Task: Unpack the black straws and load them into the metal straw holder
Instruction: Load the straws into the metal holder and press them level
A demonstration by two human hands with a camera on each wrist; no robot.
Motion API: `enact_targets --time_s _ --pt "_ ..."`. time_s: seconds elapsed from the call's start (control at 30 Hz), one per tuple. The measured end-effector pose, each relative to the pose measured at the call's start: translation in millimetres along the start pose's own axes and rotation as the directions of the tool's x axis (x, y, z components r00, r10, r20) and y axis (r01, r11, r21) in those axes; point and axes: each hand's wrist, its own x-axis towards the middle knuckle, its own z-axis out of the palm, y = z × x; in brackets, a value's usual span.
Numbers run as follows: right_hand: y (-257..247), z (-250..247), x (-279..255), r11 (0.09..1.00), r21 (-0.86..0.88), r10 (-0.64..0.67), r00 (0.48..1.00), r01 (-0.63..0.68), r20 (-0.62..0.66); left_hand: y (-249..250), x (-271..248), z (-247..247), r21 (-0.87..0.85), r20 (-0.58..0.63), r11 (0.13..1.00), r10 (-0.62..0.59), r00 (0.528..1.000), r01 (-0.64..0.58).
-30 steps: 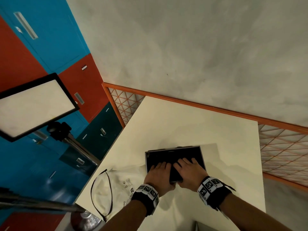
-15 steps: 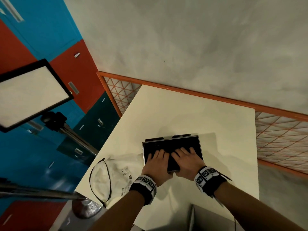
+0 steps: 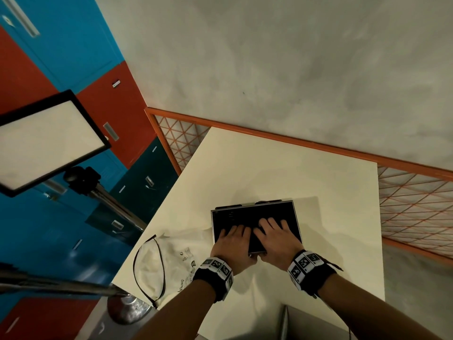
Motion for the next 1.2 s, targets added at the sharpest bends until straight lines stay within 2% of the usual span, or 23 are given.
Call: enact_targets --time_s 0.4,0.6,0.77,0.9,1.2 --pt "7 6 5 0.999 0.036 -0.007 0.999 0.005 0.041 -1 -1 -4 -0.001 -0.027 1.0 0.023 0.999 -0.023" --pt "12 5 9 0.998 0.046 -0.033 0.999 0.033 0.01 -4 -2 -3 -0.031 -0.095 0.999 0.039 0.995 -0.042" --pt "14 4 13 0.998 0.045 -0.041 0.999 0.041 0.009 -6 4 -9 -0.085 -0.016 0.995 0.043 0.999 -0.044" --pt "16 4 14 0.997 0.046 -0.056 0.998 0.056 0.003 -6 7 -8 -0.066 0.043 0.997 0.035 0.998 -0.032" --pt "15 5 7 0.995 0.051 -0.075 0.992 0.08 -0.097 -5 8 -6 -0.007 0.069 1.0 0.004 0.998 -0.004"
